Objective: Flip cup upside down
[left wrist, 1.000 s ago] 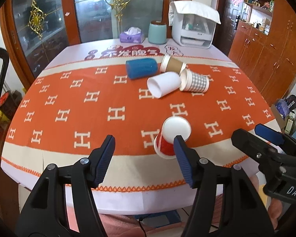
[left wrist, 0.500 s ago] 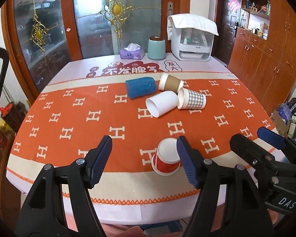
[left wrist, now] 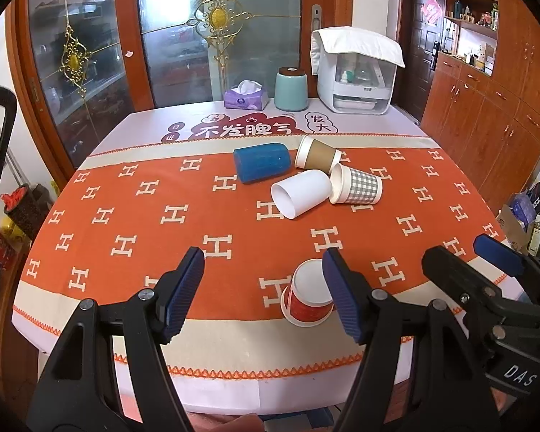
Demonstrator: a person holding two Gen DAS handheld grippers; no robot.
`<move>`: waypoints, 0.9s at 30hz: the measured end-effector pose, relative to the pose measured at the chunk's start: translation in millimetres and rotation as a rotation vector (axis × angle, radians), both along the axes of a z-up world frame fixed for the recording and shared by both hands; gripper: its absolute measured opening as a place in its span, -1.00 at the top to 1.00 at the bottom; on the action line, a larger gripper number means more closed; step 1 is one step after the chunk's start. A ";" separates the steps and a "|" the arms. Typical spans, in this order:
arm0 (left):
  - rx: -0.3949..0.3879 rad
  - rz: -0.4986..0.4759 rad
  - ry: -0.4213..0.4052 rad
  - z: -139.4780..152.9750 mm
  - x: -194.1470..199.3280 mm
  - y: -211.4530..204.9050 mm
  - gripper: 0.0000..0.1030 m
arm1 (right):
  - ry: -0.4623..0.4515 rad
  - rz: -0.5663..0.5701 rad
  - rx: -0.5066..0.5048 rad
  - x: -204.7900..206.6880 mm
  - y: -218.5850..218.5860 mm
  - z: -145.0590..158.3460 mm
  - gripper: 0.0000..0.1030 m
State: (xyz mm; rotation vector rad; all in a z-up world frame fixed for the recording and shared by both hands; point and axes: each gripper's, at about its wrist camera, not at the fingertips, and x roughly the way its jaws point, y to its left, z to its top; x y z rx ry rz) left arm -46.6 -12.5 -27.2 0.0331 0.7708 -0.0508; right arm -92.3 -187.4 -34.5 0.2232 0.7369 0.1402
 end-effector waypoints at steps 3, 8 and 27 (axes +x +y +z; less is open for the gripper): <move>0.002 0.006 0.003 -1.9 1.0 0.7 -0.27 | 0.001 -0.001 -0.001 1.3 0.7 -1.3 -0.74; -0.002 0.013 0.010 -3.8 3.0 2.1 -0.27 | 0.002 -0.001 -0.002 3.0 1.9 -2.8 -0.74; 0.009 0.024 0.002 -6.5 3.6 4.1 -0.27 | 0.003 -0.007 -0.007 4.4 3.6 -5.4 -0.74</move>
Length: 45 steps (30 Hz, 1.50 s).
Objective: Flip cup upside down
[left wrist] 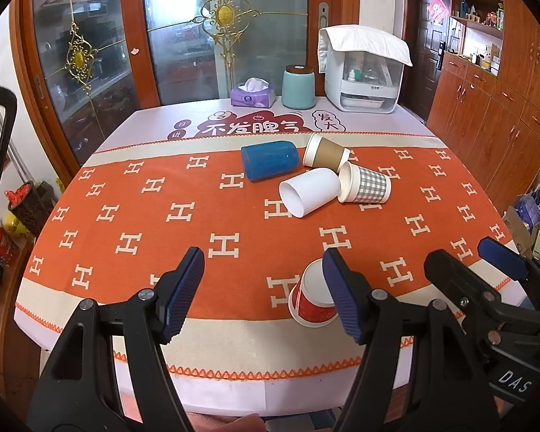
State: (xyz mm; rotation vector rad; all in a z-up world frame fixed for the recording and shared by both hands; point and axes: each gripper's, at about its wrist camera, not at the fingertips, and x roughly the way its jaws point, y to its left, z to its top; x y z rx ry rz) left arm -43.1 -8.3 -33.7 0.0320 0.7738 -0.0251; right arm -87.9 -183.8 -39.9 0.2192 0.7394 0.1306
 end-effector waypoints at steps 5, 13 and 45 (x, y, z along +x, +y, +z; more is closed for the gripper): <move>0.001 0.000 0.000 0.2 0.1 -0.1 -0.27 | 0.002 0.000 0.000 1.0 -0.1 -2.4 -0.74; 0.006 0.004 -0.001 0.1 -0.5 1.2 -0.27 | 0.002 0.001 -0.001 0.7 -0.4 -3.4 -0.74; 0.020 0.016 -0.018 0.3 -4.1 4.4 -0.27 | 0.003 0.001 -0.002 1.1 0.4 -5.1 -0.74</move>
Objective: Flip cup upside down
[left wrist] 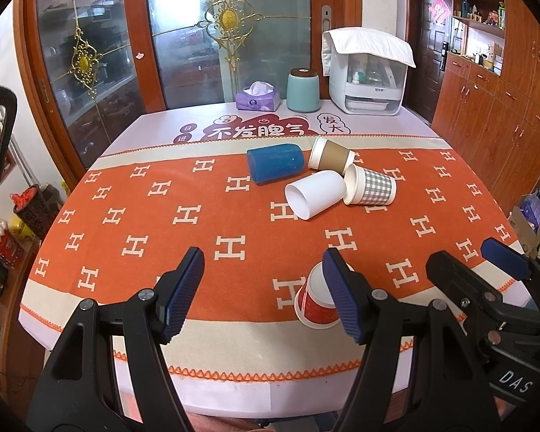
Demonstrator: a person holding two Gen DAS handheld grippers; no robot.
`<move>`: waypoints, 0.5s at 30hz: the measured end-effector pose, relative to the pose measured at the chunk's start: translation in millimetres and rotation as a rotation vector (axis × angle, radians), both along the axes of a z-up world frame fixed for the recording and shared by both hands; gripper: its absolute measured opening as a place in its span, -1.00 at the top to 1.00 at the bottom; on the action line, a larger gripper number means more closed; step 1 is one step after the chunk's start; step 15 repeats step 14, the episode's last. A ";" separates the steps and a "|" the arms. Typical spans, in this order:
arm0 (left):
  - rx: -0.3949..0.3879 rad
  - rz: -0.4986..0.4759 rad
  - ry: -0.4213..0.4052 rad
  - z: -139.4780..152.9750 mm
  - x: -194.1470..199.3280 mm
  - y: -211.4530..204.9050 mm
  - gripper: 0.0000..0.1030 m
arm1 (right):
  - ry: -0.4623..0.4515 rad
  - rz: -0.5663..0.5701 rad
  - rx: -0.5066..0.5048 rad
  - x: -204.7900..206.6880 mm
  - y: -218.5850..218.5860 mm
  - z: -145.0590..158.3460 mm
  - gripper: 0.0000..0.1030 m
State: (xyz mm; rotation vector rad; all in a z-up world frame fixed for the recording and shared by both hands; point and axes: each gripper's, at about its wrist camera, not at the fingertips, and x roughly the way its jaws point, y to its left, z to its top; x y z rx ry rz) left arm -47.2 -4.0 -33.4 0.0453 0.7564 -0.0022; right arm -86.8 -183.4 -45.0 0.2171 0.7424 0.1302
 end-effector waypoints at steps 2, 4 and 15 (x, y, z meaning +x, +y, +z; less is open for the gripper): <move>0.000 0.000 0.001 0.4 0.0 -0.8 -0.27 | -0.001 -0.001 -0.002 -0.2 0.3 0.5 -0.74; -0.001 0.000 0.001 0.5 -0.4 -0.1 -0.27 | -0.001 -0.001 -0.001 -0.2 0.5 0.8 -0.74; 0.007 0.006 0.005 -1.1 0.2 -2.6 -0.27 | 0.003 0.001 -0.001 0.1 1.4 -2.9 -0.74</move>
